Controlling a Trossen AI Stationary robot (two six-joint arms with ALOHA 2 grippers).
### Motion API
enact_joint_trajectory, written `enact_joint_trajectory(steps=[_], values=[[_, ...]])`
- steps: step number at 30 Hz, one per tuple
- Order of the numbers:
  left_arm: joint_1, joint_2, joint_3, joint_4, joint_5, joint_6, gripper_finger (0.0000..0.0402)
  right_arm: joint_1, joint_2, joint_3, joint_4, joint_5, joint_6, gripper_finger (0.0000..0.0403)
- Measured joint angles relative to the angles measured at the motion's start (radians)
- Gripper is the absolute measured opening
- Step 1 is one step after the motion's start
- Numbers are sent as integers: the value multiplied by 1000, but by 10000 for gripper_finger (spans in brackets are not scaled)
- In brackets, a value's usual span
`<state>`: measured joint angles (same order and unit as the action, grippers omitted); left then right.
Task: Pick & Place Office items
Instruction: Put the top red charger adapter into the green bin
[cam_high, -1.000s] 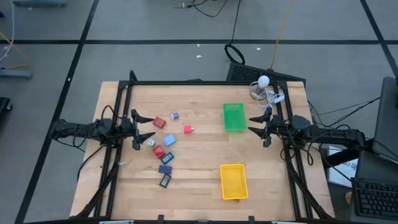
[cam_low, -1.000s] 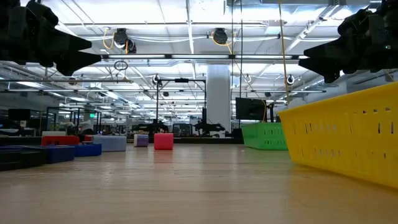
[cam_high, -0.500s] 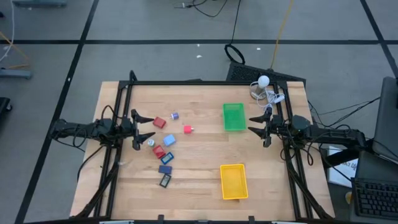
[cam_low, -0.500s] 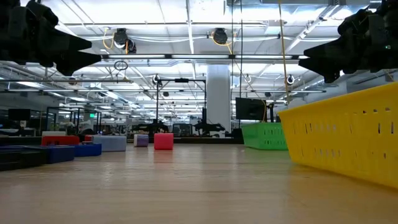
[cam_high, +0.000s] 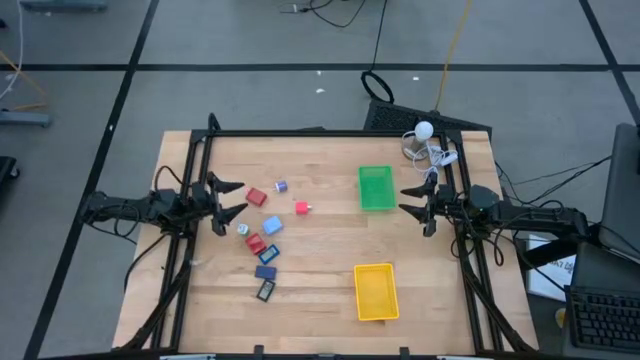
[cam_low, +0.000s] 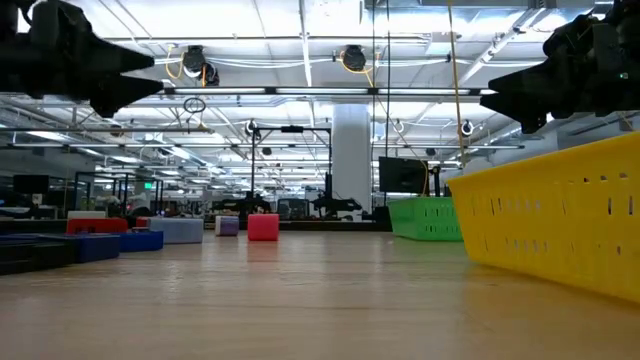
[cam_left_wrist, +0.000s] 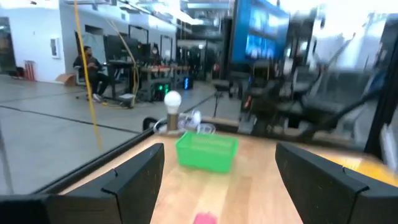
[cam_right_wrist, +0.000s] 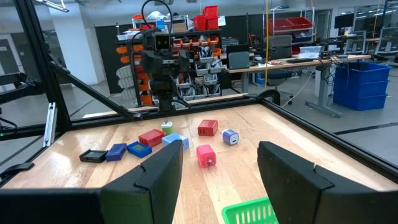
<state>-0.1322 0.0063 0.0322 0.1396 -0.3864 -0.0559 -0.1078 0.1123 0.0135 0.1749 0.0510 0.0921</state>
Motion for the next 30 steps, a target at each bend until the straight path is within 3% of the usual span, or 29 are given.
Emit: enact_joint_trajectory(steps=[5, 9, 16, 19, 24, 30], values=[[0, 0, 0, 124, -13, -159, 306, 0, 0, 0, 0, 0, 0, 196], [0, 0, 0, 132, -12, -115, 306, 0, 0, 0, 0, 0, 0, 196], [5, 45, 0, 114, -295, -98, 306, 0, 0, 0, 0, 0, 0, 196], [23, 84, 0, 110, -338, -151, 306, 0, 0, 0, 0, 0, 0, 196], [76, 187, 48, -43, -287, -230, 305, 0, 0, 0, 0, 0, 0, 196], [149, 387, 199, -433, -222, -490, 305, 0, 0, 0, 0, 0, 0, 196]])
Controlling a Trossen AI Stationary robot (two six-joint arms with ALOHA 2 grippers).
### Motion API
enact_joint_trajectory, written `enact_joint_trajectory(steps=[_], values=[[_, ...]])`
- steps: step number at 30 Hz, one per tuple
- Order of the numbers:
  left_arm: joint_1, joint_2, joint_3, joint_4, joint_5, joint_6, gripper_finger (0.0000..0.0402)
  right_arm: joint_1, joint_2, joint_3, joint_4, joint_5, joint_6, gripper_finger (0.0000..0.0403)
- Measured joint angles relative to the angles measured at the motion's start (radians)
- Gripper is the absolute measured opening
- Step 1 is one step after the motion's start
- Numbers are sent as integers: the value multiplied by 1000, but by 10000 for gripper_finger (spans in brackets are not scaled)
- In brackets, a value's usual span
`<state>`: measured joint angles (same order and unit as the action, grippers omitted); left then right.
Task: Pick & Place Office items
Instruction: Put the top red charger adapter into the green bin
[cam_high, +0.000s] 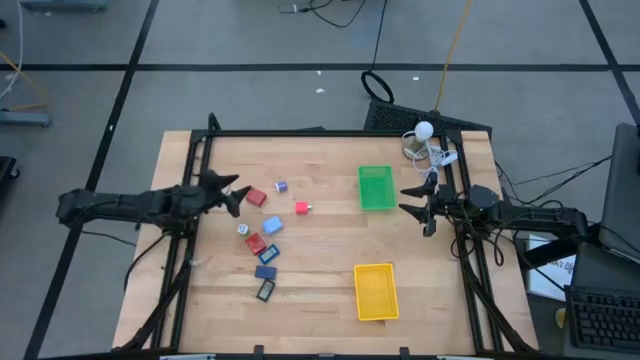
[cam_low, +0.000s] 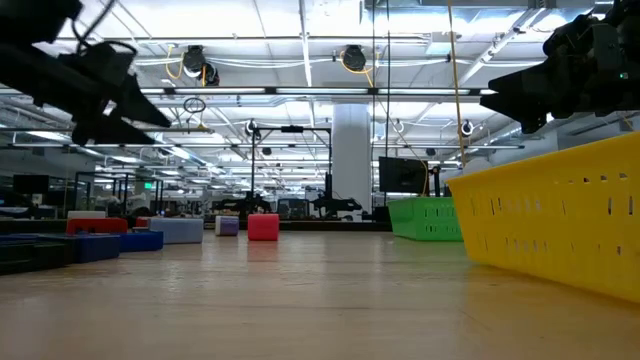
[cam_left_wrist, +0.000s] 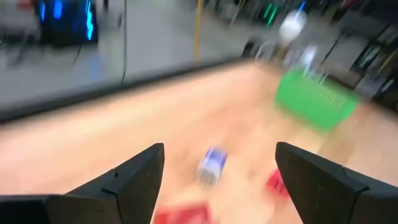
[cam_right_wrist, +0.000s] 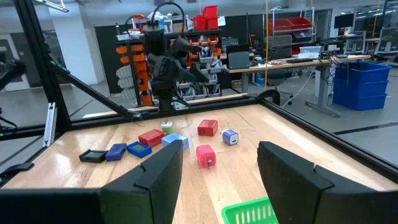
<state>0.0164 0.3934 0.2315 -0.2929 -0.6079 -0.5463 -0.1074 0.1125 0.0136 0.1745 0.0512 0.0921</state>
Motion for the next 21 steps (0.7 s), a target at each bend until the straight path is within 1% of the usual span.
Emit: enact_joint_trajectory(steps=[3, 7, 9, 15, 21], values=[[35, 126, 52, -104, 63, -64, 305, 0, 0, 0, 0, 0, 0, 196], [87, 290, 112, -160, 204, -114, 305, 0, 0, 0, 0, 0, 0, 196], [110, 370, 134, -162, 251, -123, 304, 0, 0, 0, 0, 0, 0, 196], [164, 573, 203, -181, 271, -193, 281, 0, 0, 0, 0, 0, 0, 196], [191, 700, 261, -171, 261, -196, 255, 0, 0, 0, 0, 0, 0, 196]])
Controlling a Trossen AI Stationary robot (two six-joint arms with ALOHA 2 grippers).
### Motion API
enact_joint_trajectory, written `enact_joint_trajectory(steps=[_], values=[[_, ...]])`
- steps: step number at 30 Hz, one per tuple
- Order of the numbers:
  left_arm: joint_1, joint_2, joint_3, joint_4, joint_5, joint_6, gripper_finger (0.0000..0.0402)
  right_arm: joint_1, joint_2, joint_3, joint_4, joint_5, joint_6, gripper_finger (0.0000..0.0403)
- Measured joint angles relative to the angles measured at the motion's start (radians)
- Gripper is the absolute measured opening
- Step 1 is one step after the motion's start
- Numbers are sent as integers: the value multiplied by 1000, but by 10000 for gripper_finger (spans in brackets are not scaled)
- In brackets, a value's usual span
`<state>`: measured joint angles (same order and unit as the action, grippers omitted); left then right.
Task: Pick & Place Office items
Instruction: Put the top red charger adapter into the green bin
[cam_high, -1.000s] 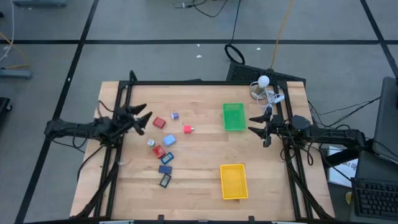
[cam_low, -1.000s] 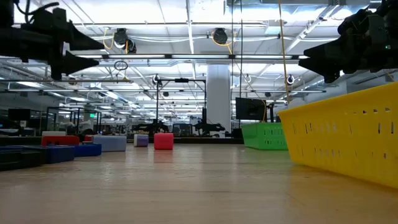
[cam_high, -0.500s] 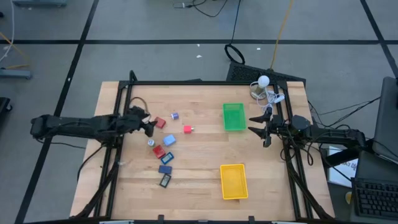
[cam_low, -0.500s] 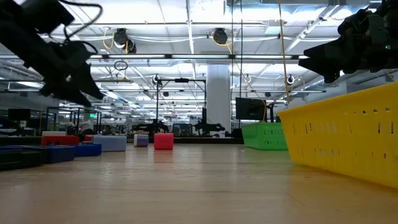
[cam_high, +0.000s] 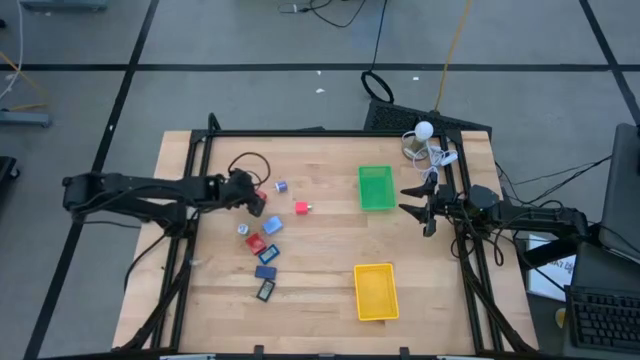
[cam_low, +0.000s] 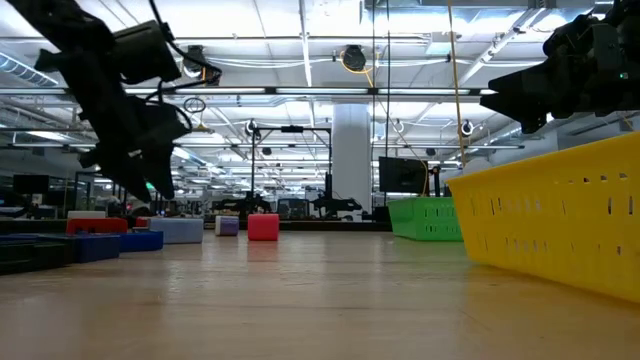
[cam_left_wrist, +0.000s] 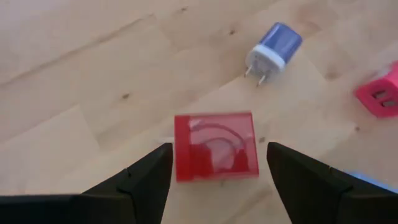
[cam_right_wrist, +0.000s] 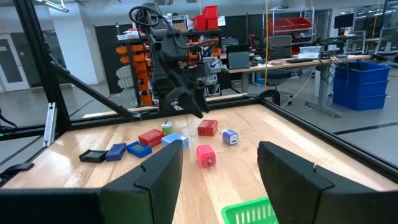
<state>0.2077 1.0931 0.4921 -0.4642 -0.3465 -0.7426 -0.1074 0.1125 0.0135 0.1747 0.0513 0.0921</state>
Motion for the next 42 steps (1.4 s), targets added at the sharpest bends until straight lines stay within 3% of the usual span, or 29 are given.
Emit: enact_joint_trajectory(steps=[8, 17, 22, 33, 37, 42], values=[[56, 69, 8, -5, 0, 49, 248, 0, 0, 0, 0, 0, 0, 196], [143, 69, 8, -15, 181, 57, 326, 0, 0, 0, 0, 0, 0, 196], [143, 93, 8, 1, 154, 83, 350, 0, 0, 0, 0, 0, 0, 196], [114, 170, 9, 79, 129, 61, 351, 0, 0, 0, 0, 0, 0, 196], [106, 174, 9, 102, 135, 146, 351, 0, 0, 0, 0, 0, 0, 196], [104, 168, 7, 191, 137, 391, 351, 0, 0, 0, 0, 0, 0, 196]])
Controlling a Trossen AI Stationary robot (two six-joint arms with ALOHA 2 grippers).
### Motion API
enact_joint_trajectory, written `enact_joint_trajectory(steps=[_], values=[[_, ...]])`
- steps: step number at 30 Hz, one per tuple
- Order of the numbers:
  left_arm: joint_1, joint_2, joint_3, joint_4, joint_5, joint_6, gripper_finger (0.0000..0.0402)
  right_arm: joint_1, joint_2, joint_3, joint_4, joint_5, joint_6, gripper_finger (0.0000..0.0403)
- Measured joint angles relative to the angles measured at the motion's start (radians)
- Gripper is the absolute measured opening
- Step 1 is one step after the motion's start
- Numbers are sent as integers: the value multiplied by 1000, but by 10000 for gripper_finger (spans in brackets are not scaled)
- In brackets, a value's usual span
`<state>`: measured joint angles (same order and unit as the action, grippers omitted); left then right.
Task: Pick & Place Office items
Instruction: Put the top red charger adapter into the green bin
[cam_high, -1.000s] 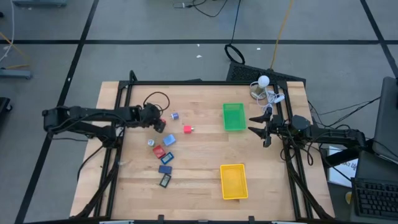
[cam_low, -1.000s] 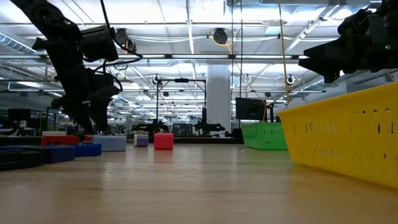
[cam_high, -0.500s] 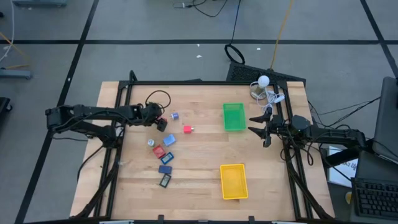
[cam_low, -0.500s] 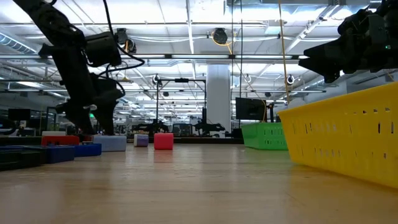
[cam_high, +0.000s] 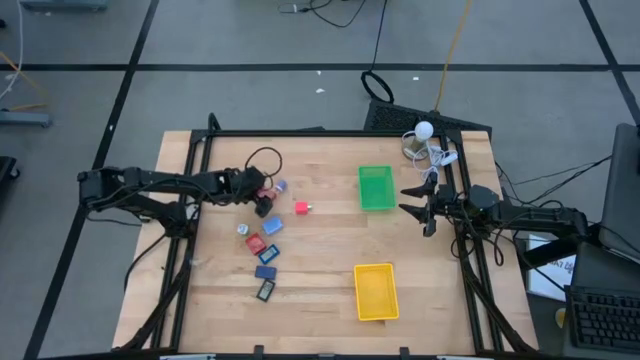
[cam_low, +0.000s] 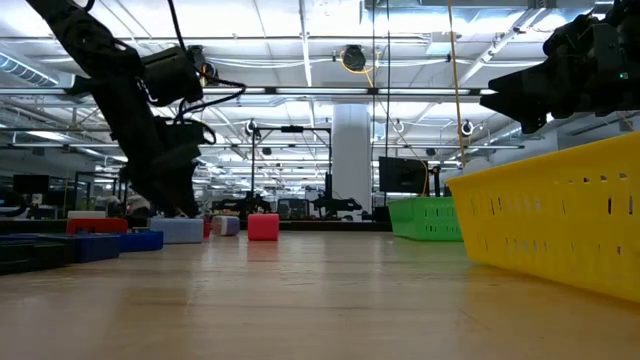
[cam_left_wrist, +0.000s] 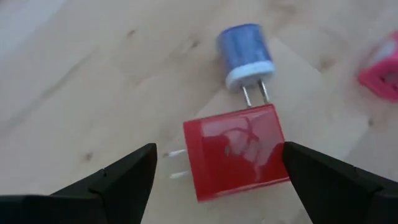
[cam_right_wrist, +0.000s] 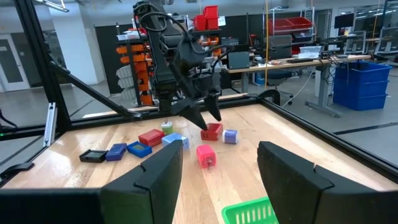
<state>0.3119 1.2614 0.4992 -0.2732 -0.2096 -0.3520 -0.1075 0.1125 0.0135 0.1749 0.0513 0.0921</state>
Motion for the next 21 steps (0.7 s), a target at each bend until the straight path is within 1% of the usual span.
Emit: enact_joint_trajectory(steps=[4, 6, 8, 11, 17, 21], values=[[1, 1, -1, 36, 36, 79, 351, 0, 0, 0, 0, 0, 0, 196], [1, 2, 13, 21, 85, 137, 351, 0, 0, 0, 0, 0, 0, 196], [1, 1, 35, -11, 91, 209, 351, 0, 0, 0, 0, 0, 0, 196], [2, 1, 68, -28, 93, 343, 351, 0, 0, 0, 0, 0, 0, 196], [0, 42, 119, -75, 217, 677, 351, 0, 0, 0, 0, 0, 0, 196], [0, 110, 122, -71, 218, 759, 351, 0, 0, 0, 0, 0, 0, 196]])
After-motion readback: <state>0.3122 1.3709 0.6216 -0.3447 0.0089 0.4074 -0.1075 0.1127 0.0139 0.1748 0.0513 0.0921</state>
